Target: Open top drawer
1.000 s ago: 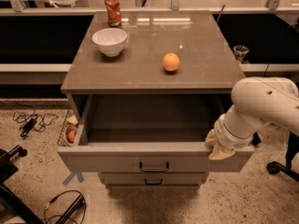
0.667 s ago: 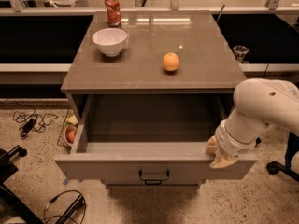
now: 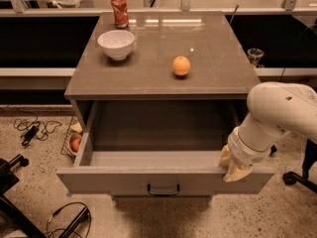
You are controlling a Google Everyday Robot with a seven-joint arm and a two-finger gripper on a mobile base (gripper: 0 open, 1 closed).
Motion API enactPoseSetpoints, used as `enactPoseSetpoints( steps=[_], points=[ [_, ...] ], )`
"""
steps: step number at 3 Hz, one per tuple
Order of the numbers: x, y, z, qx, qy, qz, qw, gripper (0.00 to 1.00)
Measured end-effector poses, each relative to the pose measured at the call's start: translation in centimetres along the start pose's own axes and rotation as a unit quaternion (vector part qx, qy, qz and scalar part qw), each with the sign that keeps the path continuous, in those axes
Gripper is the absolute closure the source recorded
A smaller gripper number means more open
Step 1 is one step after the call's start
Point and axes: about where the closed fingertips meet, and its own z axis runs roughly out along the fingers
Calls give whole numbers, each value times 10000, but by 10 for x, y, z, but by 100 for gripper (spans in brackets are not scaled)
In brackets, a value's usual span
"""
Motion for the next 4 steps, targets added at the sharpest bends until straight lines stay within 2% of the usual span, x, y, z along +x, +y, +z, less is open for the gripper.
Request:
enactPoseSetpoints(
  steps=[1, 2, 3, 4],
  points=[
    [0, 1, 0, 0, 5, -4, 10000, 30],
    [-1, 1, -1, 0, 13, -9, 10000, 1],
    [-1, 1, -1, 0, 15, -10, 10000, 0],
    [2, -4, -17, 90, 135, -16, 9999, 0]
  ],
)
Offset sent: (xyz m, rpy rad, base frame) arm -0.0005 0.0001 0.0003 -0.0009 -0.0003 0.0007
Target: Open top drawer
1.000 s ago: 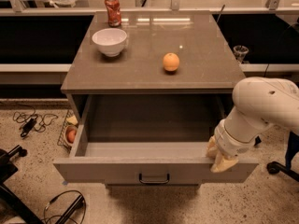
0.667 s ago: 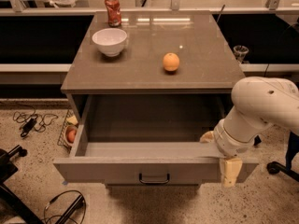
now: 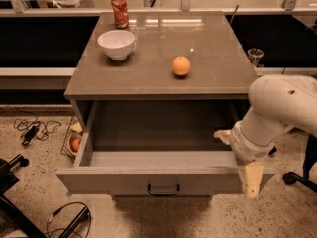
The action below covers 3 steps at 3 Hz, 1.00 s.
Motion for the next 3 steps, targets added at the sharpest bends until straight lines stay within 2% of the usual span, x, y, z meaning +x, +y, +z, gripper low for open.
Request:
enactPoseSetpoints(
  steps=[1, 2, 3],
  points=[
    [8, -15, -54, 191, 513, -40, 9985, 0],
    [22, -44, -88, 461, 862, -62, 9952, 18],
    [40, -64, -88, 683, 895, 14, 9936, 41]
  ],
)
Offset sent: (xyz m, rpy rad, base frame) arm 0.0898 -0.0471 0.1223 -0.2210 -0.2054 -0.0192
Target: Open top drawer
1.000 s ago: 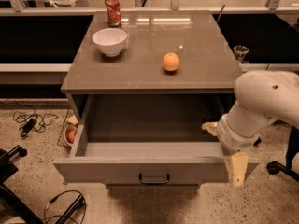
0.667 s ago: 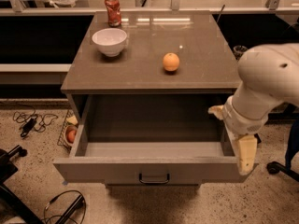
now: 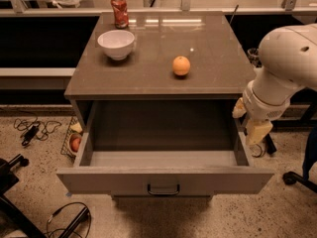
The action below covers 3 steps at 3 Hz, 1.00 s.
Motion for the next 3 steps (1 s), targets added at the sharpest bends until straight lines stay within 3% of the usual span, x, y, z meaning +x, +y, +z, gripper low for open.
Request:
enactPoseSetpoints(
  steps=[1, 2, 3],
  points=[
    [13, -18, 16, 175, -145, 174, 9996, 64],
    [16, -19, 52, 24, -526, 558, 9971, 88],
    [3, -16, 77, -146, -824, 701, 9940, 100]
  ],
)
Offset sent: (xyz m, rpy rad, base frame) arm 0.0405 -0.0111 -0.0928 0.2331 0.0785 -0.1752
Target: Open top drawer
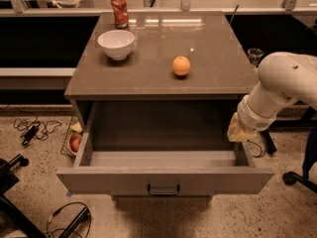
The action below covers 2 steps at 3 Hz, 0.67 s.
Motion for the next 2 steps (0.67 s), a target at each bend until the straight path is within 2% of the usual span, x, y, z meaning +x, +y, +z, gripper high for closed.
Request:
enactPoseSetpoints(
  steps=[1, 2],
  points=[
    [-19, 10, 23, -164, -242, -37, 9996, 100],
    [-24, 31, 51, -385, -400, 26, 9985, 100]
  ],
)
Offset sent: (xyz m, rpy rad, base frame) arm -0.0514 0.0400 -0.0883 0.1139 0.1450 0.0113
